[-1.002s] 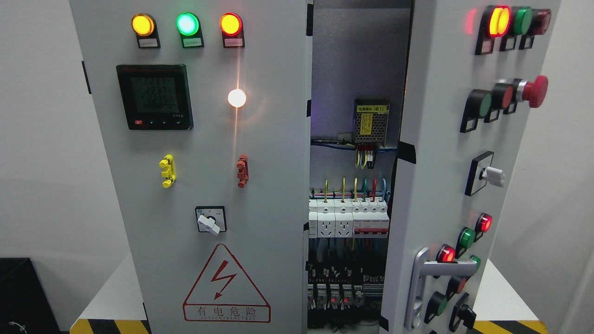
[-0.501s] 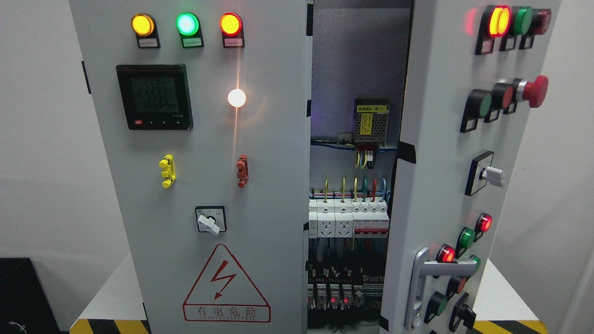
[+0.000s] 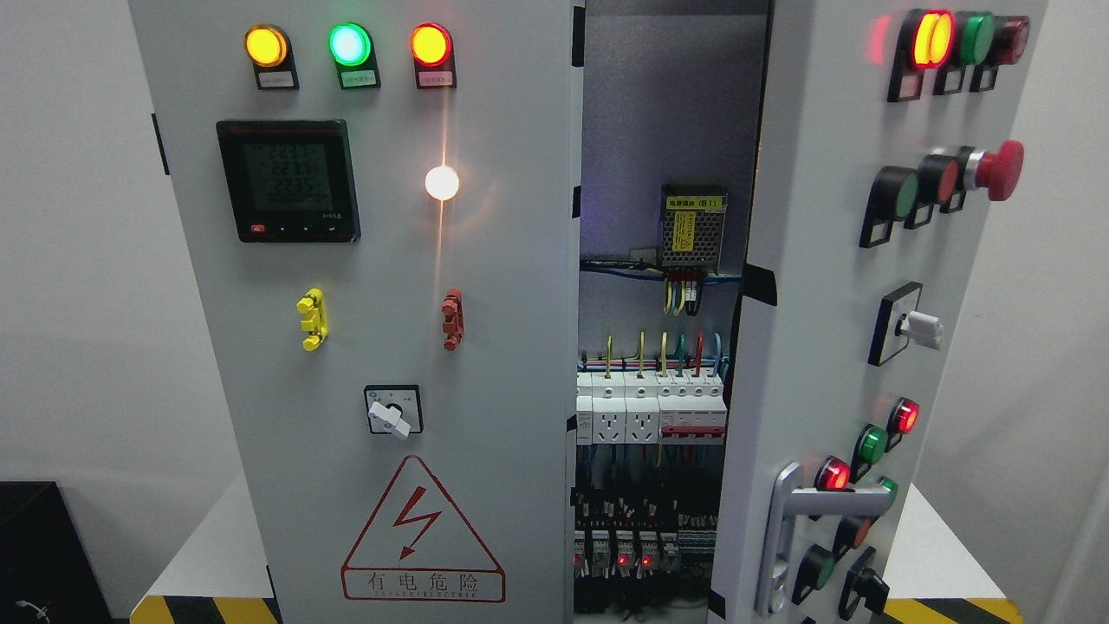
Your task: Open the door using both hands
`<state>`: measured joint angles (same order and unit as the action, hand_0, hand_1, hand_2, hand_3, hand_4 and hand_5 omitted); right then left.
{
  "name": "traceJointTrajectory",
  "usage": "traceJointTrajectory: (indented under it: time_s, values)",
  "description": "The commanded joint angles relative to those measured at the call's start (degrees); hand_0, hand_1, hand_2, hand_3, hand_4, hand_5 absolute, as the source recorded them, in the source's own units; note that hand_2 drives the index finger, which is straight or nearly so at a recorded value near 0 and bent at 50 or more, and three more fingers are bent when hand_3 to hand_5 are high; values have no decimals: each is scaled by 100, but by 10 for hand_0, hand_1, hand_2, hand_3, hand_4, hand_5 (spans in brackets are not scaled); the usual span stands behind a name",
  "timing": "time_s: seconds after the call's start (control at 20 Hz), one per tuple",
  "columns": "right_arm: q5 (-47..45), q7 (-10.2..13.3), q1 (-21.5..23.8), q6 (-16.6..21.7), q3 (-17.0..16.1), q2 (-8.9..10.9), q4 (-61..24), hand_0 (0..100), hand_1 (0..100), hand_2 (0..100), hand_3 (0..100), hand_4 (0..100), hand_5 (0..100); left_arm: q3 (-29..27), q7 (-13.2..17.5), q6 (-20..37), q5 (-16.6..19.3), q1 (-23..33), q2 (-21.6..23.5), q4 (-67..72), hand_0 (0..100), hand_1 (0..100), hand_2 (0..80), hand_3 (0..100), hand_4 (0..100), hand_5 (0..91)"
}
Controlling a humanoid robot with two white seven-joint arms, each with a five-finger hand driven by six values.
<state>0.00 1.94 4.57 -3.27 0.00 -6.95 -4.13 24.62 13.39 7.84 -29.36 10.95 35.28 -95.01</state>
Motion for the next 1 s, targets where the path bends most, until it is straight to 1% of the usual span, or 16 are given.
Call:
traceJointTrajectory:
  time_s: [0.0,0.15,0.3,0.4,0.55,0.6,0.7,0.85,0.95]
  values:
    - [-44,0,0,1,-35,-8,0,0,0,0,0,0,0,236,-21,33,-1000,-890,1648,-2241,0,0,0,0,0,0]
    - [-44,0,0,-7,-44,0,0,0,0,0,0,0,0,245,-21,-19,-1519,-1690,1649,-2277,0,0,0,0,0,0]
    - [-44,0,0,1,-44,0,0,0,0,0,0,0,0,350,-21,-46,-1678,-2315,1649,-2434,0,0,0,0,0,0]
    - [-44,0,0,1,-35,0,0,0,0,0,0,0,0,586,-21,-46,-1923,-2762,1631,-2496,0,0,0,0,0,0]
    - [-44,0,0,-7,-44,-8,0,0,0,0,0,0,0,1008,-21,-81,-2651,-3510,1640,-2496,0,0,0,0,0,0]
    - [-44,0,0,1,-35,-8,0,0,0,0,0,0,0,1079,-21,-150,-2906,-3747,1640,-2496,0,0,0,0,0,0]
    - [-44,0,0,-7,-44,0,0,0,0,0,0,0,0,1185,-21,-352,-3285,-4178,1631,-2496,0,0,0,0,0,0]
    - [-44,0,0,-7,-44,-8,0,0,0,0,0,0,0,1501,-21,-459,-3506,-4811,1579,-2488,0,0,0,0,0,0]
    - [-53,0,0,1,-44,0,0,0,0,0,0,0,0,1712,-21,-502,-3716,-5224,1482,-2470,0,0,0,0,0,0]
